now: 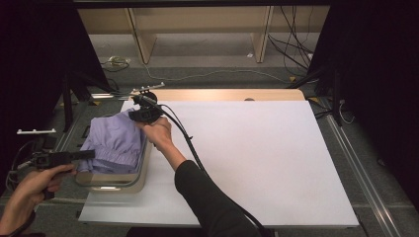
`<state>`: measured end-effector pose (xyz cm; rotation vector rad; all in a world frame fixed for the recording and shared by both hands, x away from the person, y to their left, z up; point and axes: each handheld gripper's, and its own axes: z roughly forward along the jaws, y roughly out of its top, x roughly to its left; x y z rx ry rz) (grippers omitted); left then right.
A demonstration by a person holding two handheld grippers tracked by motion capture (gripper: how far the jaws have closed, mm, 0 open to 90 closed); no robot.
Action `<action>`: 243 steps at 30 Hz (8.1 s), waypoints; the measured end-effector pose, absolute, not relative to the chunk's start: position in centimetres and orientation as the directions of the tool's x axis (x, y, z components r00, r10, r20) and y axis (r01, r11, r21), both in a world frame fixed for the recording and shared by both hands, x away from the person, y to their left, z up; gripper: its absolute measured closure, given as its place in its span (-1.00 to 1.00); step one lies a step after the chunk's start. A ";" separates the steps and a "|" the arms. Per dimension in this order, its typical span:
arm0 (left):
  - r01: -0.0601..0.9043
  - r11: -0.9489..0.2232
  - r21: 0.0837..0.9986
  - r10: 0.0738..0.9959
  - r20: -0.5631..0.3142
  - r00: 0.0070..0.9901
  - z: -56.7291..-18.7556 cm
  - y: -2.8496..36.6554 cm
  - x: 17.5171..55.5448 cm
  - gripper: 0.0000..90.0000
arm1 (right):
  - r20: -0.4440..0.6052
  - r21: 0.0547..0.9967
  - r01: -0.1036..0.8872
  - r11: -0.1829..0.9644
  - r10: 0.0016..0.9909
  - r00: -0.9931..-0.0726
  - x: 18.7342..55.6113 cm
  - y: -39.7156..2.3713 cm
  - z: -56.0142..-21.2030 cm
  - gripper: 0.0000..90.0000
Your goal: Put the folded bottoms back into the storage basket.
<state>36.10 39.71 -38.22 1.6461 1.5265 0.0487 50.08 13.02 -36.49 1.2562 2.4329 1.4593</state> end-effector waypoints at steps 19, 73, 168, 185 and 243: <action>0.780 0.161 0.604 0.894 -0.424 0.144 -38.4 39.8 36.5 -0.43 | 0.391 0.734 0.645 0.212 0.645 -0.657 50.5 12.7 -36.7 -0.08; 0.733 0.061 0.677 0.853 -0.417 0.315 -38.5 34.0 37.1 -0.52 | 0.368 0.772 0.601 0.205 0.627 -0.687 49.4 5.9 -37.1 -0.33; 0.534 -0.086 0.841 0.734 -0.309 0.605 -40.4 22.3 34.4 -0.62 | 0.275 0.861 0.483 0.156 0.657 -0.702 41.0 -10.8 -39.9 -0.57; 0.492 -0.115 0.863 0.704 -0.278 0.654 -40.4 21.3 33.5 -0.63 | 0.268 0.871 0.469 0.144 0.661 -0.701 39.3 -12.5 -40.0 -0.57; 0.363 -0.185 0.913 0.637 -0.169 0.752 -41.1 19.7 31.7 -0.83 | 0.169 0.900 0.406 0.157 0.734 -0.658 33.2 -18.6 -41.3 -0.62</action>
